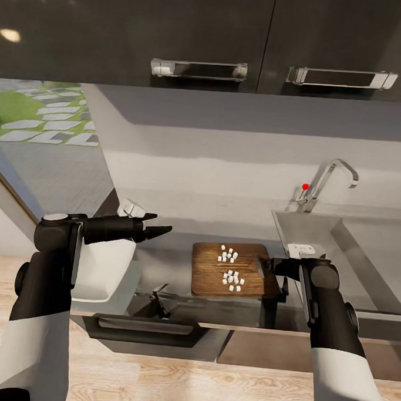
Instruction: In the kitchen, take the Vidalia onion out of the sink, dice it on the chopping board with the paring knife, put the diced onion into the bowl on the countertop, then place both the paring knife and the chopping board into the sink.
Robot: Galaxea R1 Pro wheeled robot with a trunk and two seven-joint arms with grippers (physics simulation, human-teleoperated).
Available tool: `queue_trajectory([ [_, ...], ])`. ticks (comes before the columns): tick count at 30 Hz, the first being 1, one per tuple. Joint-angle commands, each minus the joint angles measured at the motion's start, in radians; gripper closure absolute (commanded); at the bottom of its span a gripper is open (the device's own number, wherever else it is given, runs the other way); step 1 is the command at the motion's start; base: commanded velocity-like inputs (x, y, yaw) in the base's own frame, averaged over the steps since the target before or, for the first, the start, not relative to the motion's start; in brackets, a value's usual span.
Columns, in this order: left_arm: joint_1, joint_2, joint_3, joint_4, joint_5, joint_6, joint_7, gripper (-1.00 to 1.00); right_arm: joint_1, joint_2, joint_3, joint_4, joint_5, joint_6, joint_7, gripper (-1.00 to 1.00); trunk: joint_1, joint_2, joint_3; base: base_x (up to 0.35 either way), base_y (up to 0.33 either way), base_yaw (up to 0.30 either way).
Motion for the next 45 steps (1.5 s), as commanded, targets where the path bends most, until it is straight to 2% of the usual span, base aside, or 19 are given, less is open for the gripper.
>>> queue_trajectory([
  [1,-0.001,-0.001,0.002,-0.001,-0.010,0.010,-0.010,-1.00,-0.001,0.001,-0.002,-0.001,0.011,0.003,0.010,-1.00,0.001,-0.002,-0.002,0.000,0.000,0.000],
  [36,-0.001,-0.001,0.002,-0.001,-0.010,0.010,-0.010,-1.00,-0.001,0.001,-0.004,-0.001,0.009,0.003,0.010,-1.00,0.001,-0.002,-0.002,0.000,0.032,0.011],
  [45,-0.001,-0.001,0.002,-0.001,-0.010,0.010,-0.010,-1.00,-0.001,0.001,-0.004,-0.001,0.009,0.003,0.011,-1.00,0.001,-0.002,-0.002,0.000,0.039,-0.214],
])
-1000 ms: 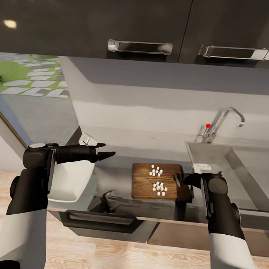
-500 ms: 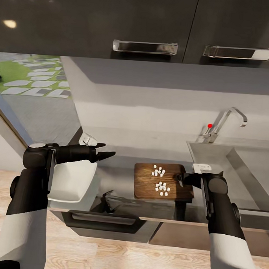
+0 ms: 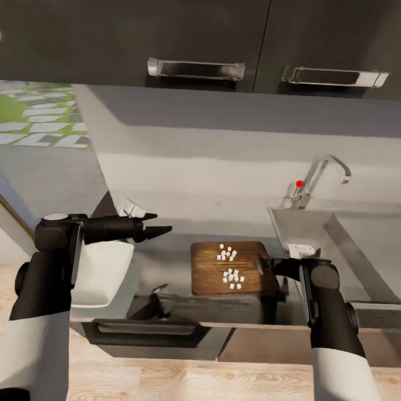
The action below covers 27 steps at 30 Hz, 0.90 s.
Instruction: In the kitchen, take the Vidalia onion out of the sink, dice it on the chopping board with the paring knife, put the diced onion into the bowl on the countertop, then place both the paring knife and the chopping board into the sink.
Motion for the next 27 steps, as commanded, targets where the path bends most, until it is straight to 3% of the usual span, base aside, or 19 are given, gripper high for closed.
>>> queue_trajectory([
  [1,-0.001,-0.001,0.002,-0.001,-0.010,0.010,-0.010,-1.00,-0.001,0.001,-0.002,-0.001,0.011,0.003,0.010,-1.00,0.001,-0.002,-0.002,0.000,0.149,-0.188],
  [9,-0.001,-0.001,0.002,-0.001,-0.010,0.010,-0.010,-1.00,-0.001,0.001,-0.002,-0.001,0.011,0.003,0.010,-1.00,0.001,-0.002,-0.002,0.000,0.190,-0.041],
  [27,-0.001,-0.001,0.002,-0.001,-0.010,0.010,-0.010,-1.00,-0.001,0.001,0.001,-0.002,0.011,-0.006,0.017,-1.00,0.001,-0.002,-0.002,0.000,0.006,0.000],
])
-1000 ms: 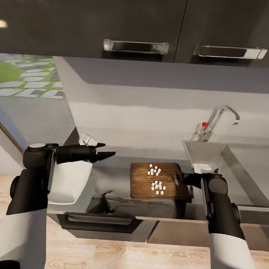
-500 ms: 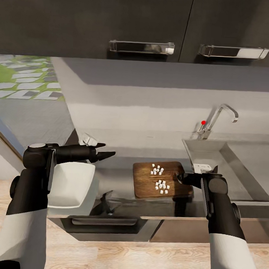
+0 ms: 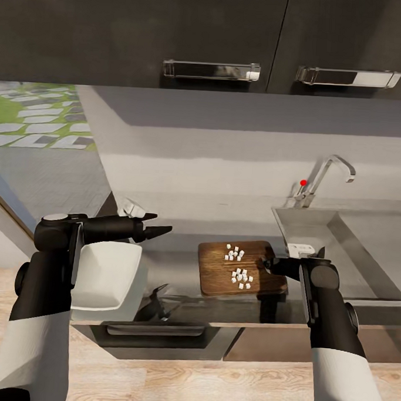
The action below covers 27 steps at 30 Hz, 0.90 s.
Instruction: In the kitchen, take the Vidalia onion out of the sink, dice it on the chopping board with the paring knife, put the diced onion into the bowl on the countertop, then place both the paring knife and the chopping board into the sink.
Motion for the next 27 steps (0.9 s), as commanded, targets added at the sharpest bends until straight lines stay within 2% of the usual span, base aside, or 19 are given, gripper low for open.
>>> queue_trajectory([
  [1,-0.001,-0.001,0.002,-0.001,-0.010,0.010,-0.010,-1.00,-0.001,-0.001,-0.002,-0.001,0.010,0.002,0.012,-1.00,0.001,-0.002,-0.002,0.000,0.000,0.000],
  [8,-0.001,-0.011,0.001,-0.001,-0.010,0.010,-0.010,-1.00,-0.001,-0.008,-0.002,0.000,0.010,0.001,0.014,-1.00,0.001,-0.002,-0.002,0.000,0.000,0.000],
  [10,-0.001,-0.013,0.001,-0.001,-0.010,0.010,-0.010,-1.00,-0.001,-0.019,-0.001,0.000,0.012,-0.001,0.016,-1.00,0.001,-0.002,-0.002,0.000,0.000,0.000],
  [11,-0.001,-0.014,0.001,-0.001,-0.010,0.010,-0.010,-1.00,-0.001,-0.047,0.000,0.000,0.012,-0.021,0.041,-1.00,0.001,-0.002,-0.002,0.000,0.000,0.000],
  [13,-0.001,-0.015,0.001,-0.001,-0.010,0.010,-0.010,-1.00,-0.001,-0.080,0.001,0.000,0.012,-0.057,0.093,-1.00,0.001,-0.002,-0.002,0.000,0.000,0.000],
  [16,-0.001,-0.015,0.001,-0.001,-0.010,0.010,-0.010,-1.00,-0.001,-0.102,0.001,0.000,0.012,-0.078,0.140,-1.00,0.001,-0.002,-0.002,0.000,0.000,0.000],
  [20,-0.001,-0.015,0.001,-0.001,-0.010,0.010,-0.010,-1.00,-0.001,-0.113,0.002,0.000,0.012,-0.087,0.167,-1.00,0.001,-0.002,-0.002,0.000,0.000,0.000],
  [27,-0.001,-0.015,0.001,-0.001,-0.010,0.010,-0.010,-1.00,-0.001,-0.116,0.005,0.001,0.015,-0.126,0.175,-1.00,0.001,-0.002,-0.002,0.000,0.000,0.000],
])
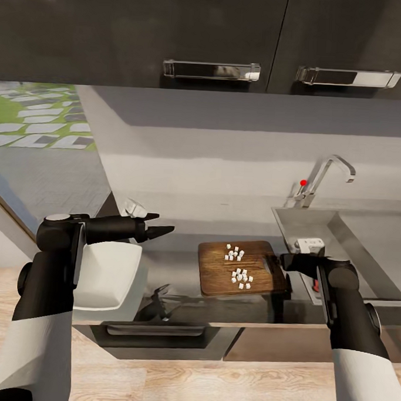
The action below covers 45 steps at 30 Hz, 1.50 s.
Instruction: In the kitchen, take the Vidalia onion out of the sink, dice it on the chopping board with the paring knife, put the diced onion into the bowl on the countertop, then place both the paring knife and the chopping board into the sink.
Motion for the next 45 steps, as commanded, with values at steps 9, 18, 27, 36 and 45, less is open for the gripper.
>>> queue_trajectory([
  [9,-0.001,-0.001,0.002,-0.001,-0.010,0.010,-0.010,-1.00,-0.001,0.000,0.000,0.057,0.011,-0.031,0.010,-1.00,0.001,-0.002,-0.002,0.000,0.000,0.000],
  [18,-0.001,-0.001,0.002,-0.001,-0.010,0.010,-0.010,-1.00,-0.001,0.000,0.001,0.093,0.011,-0.051,0.009,-1.00,0.001,-0.002,-0.002,0.000,0.000,0.000],
  [27,-0.001,-0.001,0.002,-0.001,-0.010,0.010,-0.010,-1.00,-0.001,0.000,0.001,0.117,0.011,-0.086,0.009,-1.00,0.001,-0.002,-0.002,0.000,0.000,0.000],
  [36,-0.001,-0.001,0.002,-0.001,-0.010,0.010,-0.010,-1.00,-0.001,0.000,0.001,0.121,0.012,-0.118,0.005,-1.00,0.001,-0.002,-0.002,0.000,0.000,0.000],
  [45,-0.001,-0.001,0.002,-0.001,-0.010,0.010,-0.010,-1.00,-0.001,0.000,0.000,0.121,0.013,-0.131,-0.004,-1.00,0.001,-0.002,-0.002,0.000,0.000,0.000],
])
